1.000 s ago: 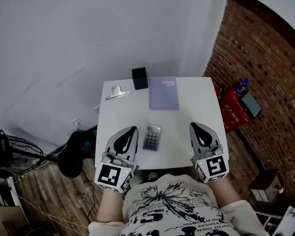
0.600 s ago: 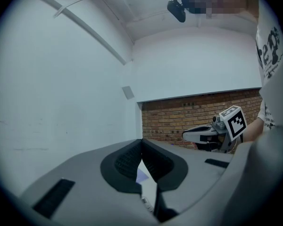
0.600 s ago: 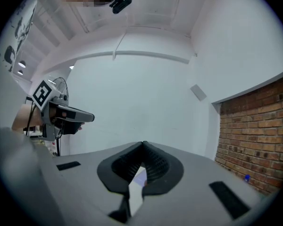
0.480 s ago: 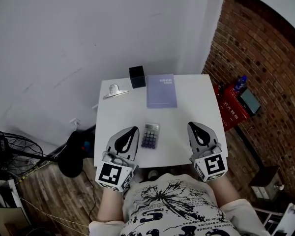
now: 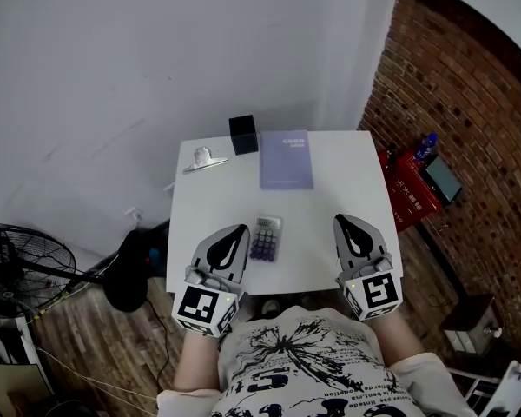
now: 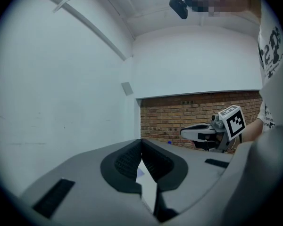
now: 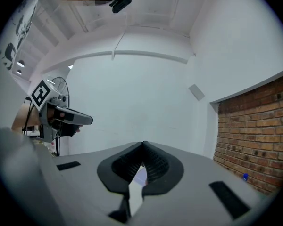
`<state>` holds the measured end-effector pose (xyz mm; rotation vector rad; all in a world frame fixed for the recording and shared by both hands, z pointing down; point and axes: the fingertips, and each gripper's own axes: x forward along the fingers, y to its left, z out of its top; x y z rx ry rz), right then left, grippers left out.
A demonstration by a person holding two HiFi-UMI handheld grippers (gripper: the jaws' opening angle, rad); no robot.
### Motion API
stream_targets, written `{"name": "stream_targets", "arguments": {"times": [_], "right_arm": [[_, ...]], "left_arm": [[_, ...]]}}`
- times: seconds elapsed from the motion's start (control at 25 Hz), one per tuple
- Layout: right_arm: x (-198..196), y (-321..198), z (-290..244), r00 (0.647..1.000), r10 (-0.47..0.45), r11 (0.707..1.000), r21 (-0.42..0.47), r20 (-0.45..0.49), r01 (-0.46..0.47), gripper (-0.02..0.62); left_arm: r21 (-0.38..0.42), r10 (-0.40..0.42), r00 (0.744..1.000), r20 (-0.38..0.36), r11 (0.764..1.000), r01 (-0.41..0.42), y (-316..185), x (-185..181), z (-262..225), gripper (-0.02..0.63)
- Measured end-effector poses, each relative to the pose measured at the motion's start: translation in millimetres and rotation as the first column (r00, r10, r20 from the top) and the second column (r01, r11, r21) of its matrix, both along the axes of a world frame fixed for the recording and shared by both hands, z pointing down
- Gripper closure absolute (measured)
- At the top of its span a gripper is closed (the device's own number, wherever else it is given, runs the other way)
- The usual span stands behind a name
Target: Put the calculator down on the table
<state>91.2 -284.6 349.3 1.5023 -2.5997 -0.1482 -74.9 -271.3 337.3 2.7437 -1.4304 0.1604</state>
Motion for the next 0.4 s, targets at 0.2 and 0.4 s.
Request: {"name": "stream_targets", "arguments": {"times": [0.2, 0.4], "right_arm": [[-2.2, -0.2, 2.9, 1.0, -0.002, 1.0, -0.005, 0.004, 0.002, 0.583], [1.8, 0.9, 3.7, 1.0, 0.006, 1.0, -0.012, 0.011, -0.005, 0.583]], "left_arm": [[0.0, -0.018, 1.0, -0.004, 1.0, 0.018, -1.9, -6.0, 0.2, 0.592], [-0.007, -0.034, 0.999, 0.001, 0.999, 0.034, -1.4, -6.3, 2.7, 0.592]]}}
